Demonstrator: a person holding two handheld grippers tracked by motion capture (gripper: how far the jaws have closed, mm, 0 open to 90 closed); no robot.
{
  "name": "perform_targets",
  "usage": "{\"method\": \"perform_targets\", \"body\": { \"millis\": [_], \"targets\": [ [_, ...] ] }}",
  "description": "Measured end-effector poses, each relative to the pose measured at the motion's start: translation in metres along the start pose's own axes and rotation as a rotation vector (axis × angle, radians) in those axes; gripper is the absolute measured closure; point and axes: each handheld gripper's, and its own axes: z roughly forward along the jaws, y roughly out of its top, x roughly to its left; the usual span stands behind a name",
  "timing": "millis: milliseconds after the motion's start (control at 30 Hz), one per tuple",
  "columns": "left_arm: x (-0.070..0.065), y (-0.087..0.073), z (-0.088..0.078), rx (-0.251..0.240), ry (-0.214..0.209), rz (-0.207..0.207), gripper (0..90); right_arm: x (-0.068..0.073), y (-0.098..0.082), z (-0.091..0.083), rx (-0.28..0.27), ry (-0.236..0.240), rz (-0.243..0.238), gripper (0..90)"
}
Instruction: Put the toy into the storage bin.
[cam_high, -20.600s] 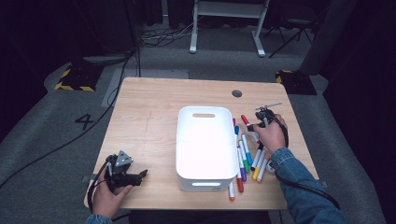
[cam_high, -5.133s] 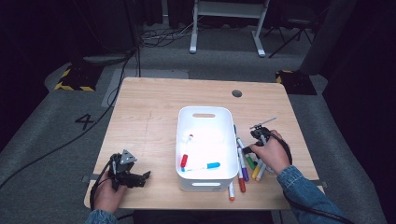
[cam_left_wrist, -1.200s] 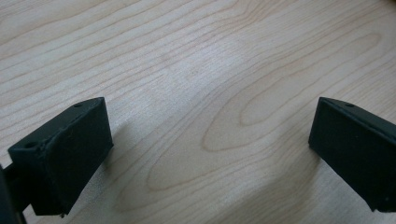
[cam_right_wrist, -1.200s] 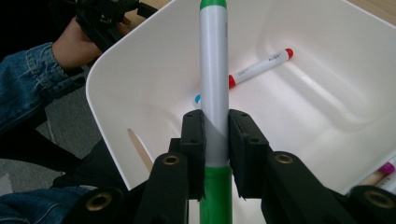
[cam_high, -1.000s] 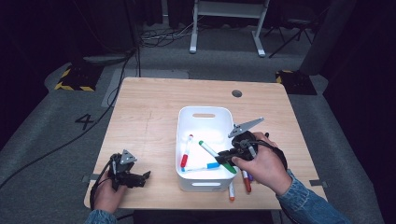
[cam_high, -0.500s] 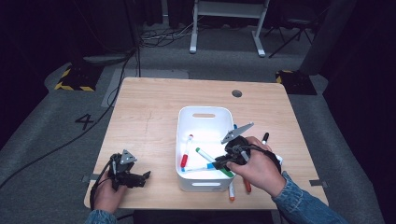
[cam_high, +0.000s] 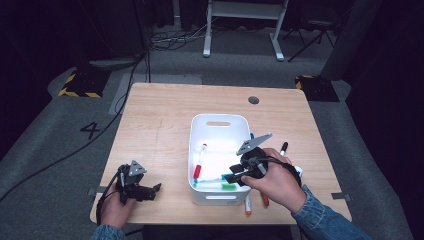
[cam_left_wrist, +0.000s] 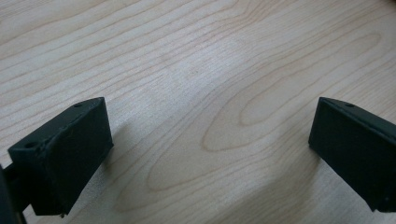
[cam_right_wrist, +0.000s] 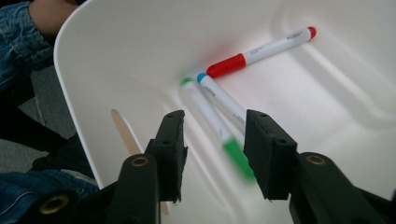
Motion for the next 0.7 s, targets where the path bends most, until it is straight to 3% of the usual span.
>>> {"method": "perform_targets", "body": {
  "millis": [300, 700],
  "targets": [
    [0.000, 0.000, 0.000, 0.000, 0.000, 0.000, 0.0, -0.017, -0.006, -0.029, -0.083, -0.040, 0.062, 60.5],
    [0.000, 0.000, 0.000, 0.000, -0.002, -0.001, 0.0, -0.044, -0.018, -0.056, -0.108, -0.121, 0.129, 66.4]
  ]
}}
